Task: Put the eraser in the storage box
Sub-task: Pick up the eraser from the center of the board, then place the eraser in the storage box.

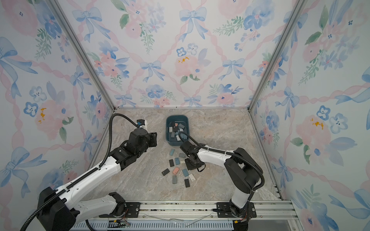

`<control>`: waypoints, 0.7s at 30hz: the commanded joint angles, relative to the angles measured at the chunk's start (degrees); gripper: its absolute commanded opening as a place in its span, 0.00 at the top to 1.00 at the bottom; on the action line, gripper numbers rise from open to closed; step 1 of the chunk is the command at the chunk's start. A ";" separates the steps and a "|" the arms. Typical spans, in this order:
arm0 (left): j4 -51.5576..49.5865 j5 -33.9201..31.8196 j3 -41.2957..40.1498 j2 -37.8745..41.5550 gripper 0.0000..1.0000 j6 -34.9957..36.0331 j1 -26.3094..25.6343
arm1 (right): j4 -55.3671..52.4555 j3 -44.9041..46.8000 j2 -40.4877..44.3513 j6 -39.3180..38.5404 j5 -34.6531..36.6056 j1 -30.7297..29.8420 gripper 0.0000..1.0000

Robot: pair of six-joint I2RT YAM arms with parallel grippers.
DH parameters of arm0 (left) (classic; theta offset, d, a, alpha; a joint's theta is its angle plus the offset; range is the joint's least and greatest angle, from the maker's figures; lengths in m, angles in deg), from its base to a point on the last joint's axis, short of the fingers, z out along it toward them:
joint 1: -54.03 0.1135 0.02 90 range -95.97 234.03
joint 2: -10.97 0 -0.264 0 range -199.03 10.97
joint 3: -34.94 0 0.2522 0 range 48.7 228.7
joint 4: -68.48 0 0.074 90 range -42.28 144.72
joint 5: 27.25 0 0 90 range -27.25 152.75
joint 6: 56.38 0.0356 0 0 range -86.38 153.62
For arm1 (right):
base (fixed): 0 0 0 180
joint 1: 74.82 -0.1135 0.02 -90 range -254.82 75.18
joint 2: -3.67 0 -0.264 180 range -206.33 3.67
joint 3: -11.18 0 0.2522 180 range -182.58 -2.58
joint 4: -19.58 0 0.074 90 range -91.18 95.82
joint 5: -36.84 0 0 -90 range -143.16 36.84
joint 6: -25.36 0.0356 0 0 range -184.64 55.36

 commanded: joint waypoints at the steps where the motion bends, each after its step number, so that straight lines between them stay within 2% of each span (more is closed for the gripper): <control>1: -0.28 -1.13 -0.69 -0.04 0.61 -0.11 -0.06 | -3.61 -1.16 3.02 -0.82 1.65 0.85 0.75; 7: -0.36 -1.14 -0.77 -0.13 0.61 -0.03 0.25 | -6.07 -5.65 6.66 -3.39 1.36 3.00 0.74; 11: -0.46 -0.91 -1.01 -0.09 0.61 0.02 0.59 | -7.57 -10.13 6.25 -5.89 0.08 5.20 0.74; 21: 0.06 1.35 -1.48 -2.33 0.61 -1.11 0.84 | -9.01 -28.46 -4.03 -11.79 -0.91 9.33 0.73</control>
